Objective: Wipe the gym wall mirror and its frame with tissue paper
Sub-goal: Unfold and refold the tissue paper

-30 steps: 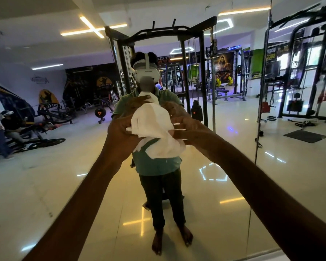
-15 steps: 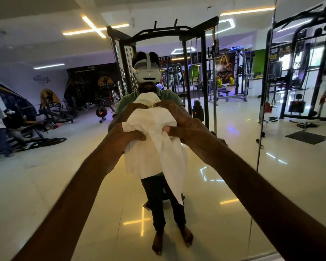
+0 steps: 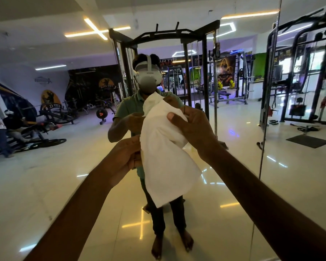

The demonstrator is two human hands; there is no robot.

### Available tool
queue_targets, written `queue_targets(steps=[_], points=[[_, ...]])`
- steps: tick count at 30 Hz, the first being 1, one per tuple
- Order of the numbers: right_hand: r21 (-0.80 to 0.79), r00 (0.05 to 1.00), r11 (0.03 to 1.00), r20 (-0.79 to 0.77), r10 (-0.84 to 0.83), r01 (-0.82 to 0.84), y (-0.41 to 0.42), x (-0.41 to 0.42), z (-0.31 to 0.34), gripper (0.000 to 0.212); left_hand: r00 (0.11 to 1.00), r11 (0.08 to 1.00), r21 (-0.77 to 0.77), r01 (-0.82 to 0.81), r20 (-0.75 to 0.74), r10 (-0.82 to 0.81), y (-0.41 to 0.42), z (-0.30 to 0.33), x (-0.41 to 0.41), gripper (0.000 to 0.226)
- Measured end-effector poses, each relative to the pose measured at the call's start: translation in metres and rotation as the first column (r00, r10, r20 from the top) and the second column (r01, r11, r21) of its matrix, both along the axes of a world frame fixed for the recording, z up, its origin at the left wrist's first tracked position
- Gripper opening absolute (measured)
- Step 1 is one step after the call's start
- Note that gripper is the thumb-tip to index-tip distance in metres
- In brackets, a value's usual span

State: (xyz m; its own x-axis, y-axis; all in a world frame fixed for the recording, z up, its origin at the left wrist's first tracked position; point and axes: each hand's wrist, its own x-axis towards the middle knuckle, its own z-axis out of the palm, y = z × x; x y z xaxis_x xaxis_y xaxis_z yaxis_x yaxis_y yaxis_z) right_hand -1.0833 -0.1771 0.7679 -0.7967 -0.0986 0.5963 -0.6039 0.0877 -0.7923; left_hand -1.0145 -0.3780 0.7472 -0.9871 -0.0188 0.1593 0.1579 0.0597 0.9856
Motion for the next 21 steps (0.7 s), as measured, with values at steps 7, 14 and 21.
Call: queue_targets(steps=[7,14,21], points=[[0.15,0.991,0.985,0.109,0.075,-0.091,0.0,0.001,0.01,0.021,1.0,0.994,0.11,-0.015,0.004,0.015,0.008,0.013,-0.003,0.048],[0.312,0.932,0.881,0.195,0.307,-0.355,0.009,0.009,0.033,0.007,0.975,0.929,-0.321,0.185,-0.059,-0.214,-0.001,0.019,-0.023,0.108],[0.371,0.898,0.82,0.246,0.366,-0.436,0.017,0.002,0.048,0.006,0.955,0.948,-0.214,0.233,-0.135,-0.265,0.004,0.02,-0.026,0.093]])
